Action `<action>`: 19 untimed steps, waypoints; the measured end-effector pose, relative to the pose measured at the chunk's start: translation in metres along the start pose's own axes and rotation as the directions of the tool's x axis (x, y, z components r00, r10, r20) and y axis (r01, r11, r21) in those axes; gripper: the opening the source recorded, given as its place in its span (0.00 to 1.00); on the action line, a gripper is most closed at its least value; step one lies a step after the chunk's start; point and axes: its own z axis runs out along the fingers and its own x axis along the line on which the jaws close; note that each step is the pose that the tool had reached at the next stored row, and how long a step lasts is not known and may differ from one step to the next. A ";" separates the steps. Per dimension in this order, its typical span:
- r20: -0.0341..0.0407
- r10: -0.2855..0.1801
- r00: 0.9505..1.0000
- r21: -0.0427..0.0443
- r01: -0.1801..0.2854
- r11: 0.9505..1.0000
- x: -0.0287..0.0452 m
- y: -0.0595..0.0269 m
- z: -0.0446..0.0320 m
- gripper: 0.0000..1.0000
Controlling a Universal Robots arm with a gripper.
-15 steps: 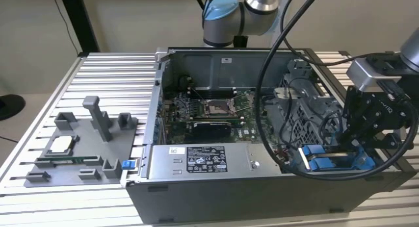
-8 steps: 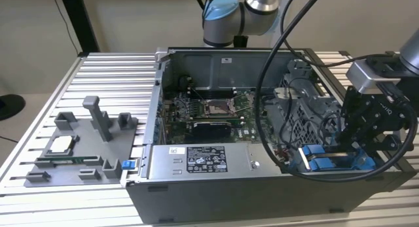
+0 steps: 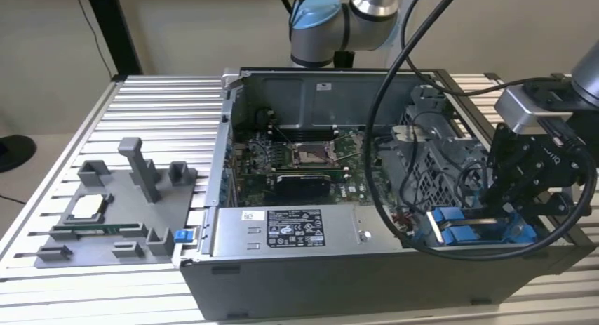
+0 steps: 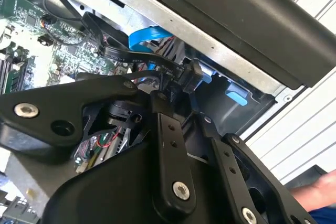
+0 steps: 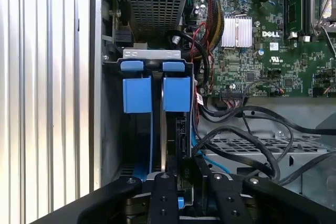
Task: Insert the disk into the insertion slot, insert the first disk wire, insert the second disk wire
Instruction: 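Insert the first disk wire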
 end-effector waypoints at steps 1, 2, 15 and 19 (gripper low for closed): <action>0.000 0.000 1.000 0.000 0.000 1.000 0.0000 0.0000 -0.0002 0.00; 0.000 0.000 1.000 0.000 0.000 1.000 0.0000 0.0000 -0.0006 0.00; 0.000 0.000 1.000 0.000 0.000 1.000 -0.0015 0.0018 -0.0231 0.00; 0.000 0.000 1.000 0.000 0.000 1.000 -0.0020 0.0026 -0.0320 0.00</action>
